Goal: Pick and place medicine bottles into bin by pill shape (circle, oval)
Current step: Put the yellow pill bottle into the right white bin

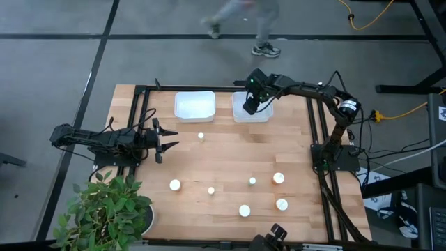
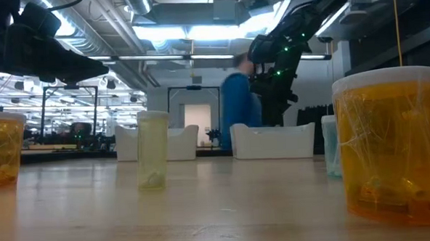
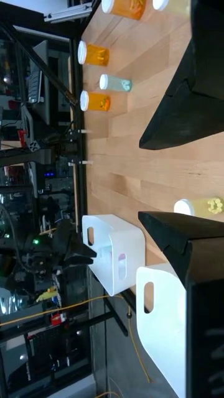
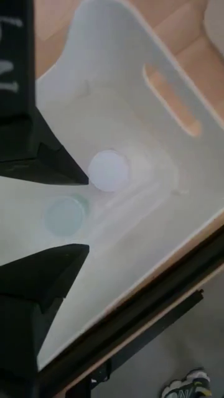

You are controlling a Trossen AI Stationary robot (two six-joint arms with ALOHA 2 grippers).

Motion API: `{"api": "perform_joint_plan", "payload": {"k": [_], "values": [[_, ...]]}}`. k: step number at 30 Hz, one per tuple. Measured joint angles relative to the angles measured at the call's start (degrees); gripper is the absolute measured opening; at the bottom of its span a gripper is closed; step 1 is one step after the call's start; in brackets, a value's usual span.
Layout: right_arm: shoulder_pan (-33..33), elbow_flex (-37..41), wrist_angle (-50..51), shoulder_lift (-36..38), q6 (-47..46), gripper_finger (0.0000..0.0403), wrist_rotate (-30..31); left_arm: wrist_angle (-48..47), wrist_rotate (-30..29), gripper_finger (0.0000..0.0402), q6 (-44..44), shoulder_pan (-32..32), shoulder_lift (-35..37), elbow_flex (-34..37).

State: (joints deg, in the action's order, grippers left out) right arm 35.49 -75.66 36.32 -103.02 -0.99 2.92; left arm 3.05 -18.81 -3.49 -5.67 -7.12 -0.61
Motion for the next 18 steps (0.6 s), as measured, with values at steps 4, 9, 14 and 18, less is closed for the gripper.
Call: {"api": "perform_joint_plan", "payload": {"k": [4, 9, 14, 18], "values": [[-0.01, -3.57, 2.81, 0.00, -0.38, 0.0168, -0.04, 0.00, 0.00, 0.0166, 0.00, 0.00, 0.01, 0.01], [-0.41, -9.01, 5.94, 0.01, -1.56, 0.0168, -1.22, 0.00, 0.00, 0.0166, 0.00, 0.00, -0.01, -0.01], [-2.06, -12.59, 3.42, 0.02, -0.11, 0.0168, -8.00, 0.00, 0.00, 0.0166, 0.00, 0.00, -0.01, 0.00], [-4.28, -12.70, -0.94, 0.03, 2.13, 0.0168, -14.97, -0.02, 0.02, 0.0166, 0.00, 0.00, -0.01, 0.01]]}}
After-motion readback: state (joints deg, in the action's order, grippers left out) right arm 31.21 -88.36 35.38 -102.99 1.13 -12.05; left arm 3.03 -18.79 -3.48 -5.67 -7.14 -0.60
